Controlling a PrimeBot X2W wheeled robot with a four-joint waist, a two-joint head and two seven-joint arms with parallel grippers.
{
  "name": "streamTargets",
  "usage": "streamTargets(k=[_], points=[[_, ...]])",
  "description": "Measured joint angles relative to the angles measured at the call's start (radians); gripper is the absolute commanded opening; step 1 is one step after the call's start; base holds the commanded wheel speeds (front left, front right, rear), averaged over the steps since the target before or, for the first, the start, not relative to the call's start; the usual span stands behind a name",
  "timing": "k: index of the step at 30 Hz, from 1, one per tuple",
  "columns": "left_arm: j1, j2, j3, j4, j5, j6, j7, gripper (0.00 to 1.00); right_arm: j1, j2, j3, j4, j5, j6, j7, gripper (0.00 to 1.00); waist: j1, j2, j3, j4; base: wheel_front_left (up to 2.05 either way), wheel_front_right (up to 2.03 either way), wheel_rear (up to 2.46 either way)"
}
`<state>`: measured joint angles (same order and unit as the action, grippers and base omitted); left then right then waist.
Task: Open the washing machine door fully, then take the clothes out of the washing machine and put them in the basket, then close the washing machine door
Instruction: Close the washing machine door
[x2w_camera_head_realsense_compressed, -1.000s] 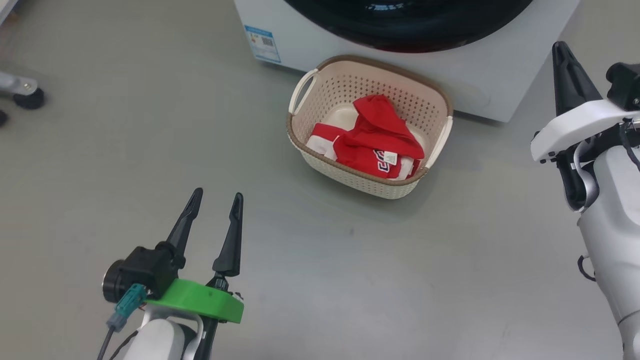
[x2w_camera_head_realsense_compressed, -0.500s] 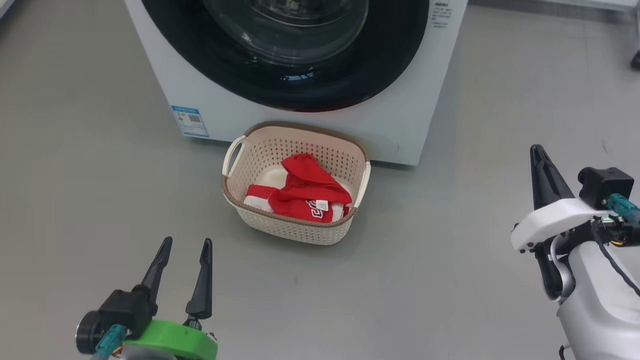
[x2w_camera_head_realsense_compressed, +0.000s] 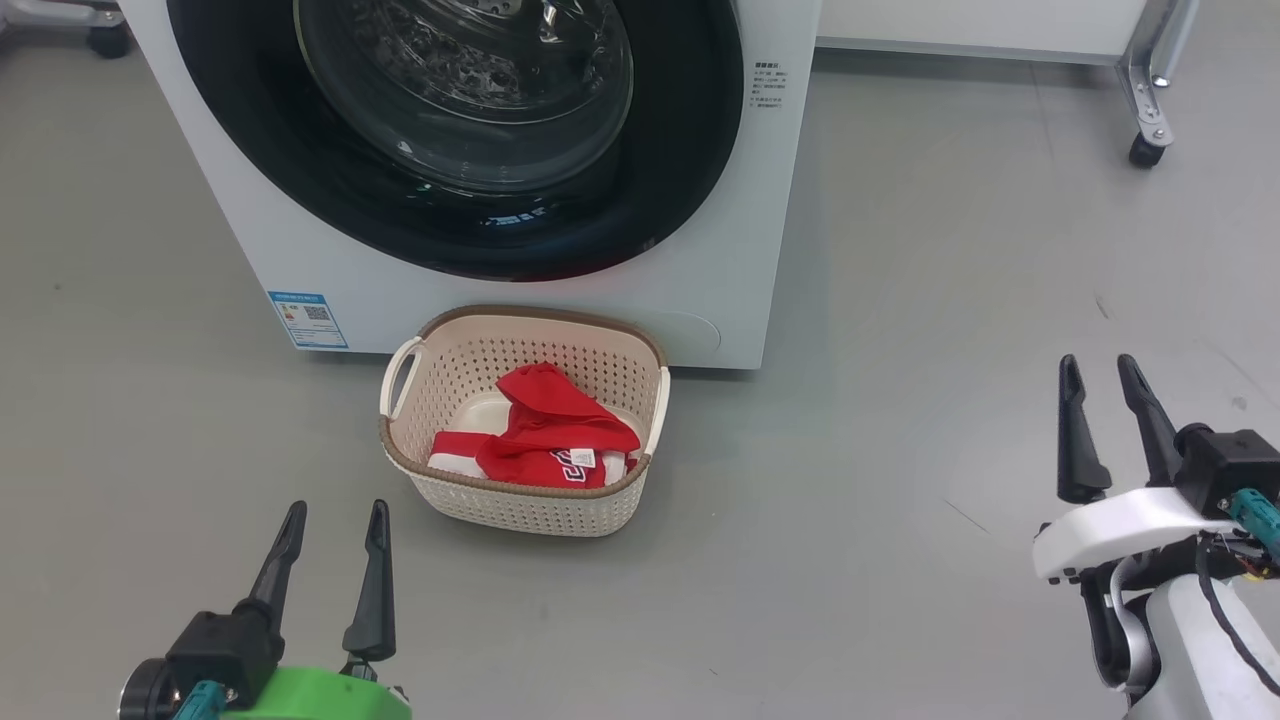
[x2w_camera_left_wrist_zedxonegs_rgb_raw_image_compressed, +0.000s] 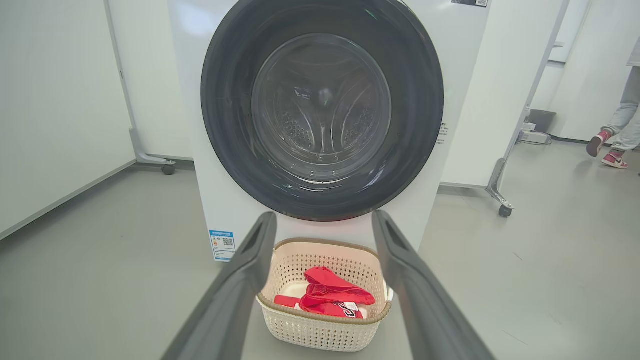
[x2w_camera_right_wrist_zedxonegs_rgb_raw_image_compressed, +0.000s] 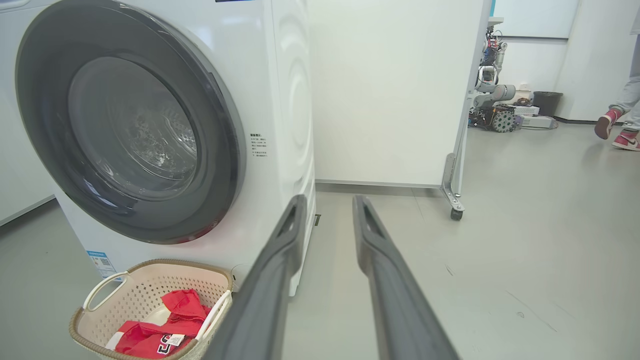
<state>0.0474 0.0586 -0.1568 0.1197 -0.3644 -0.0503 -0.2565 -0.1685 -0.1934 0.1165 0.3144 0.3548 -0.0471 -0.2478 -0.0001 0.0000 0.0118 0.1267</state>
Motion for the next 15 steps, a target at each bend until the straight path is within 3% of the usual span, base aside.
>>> streamTargets(k=[15], points=[[0.005, -0.004, 0.016, -0.010, 0.039, -0.017, 0.000, 1.00, 0.165, 0.043, -0.036, -0.130, -0.058, -0.010, 0.000, 1.00, 0.0000, 0.0000, 0.007, -0.022, 0.00, 0.00, 0.00]])
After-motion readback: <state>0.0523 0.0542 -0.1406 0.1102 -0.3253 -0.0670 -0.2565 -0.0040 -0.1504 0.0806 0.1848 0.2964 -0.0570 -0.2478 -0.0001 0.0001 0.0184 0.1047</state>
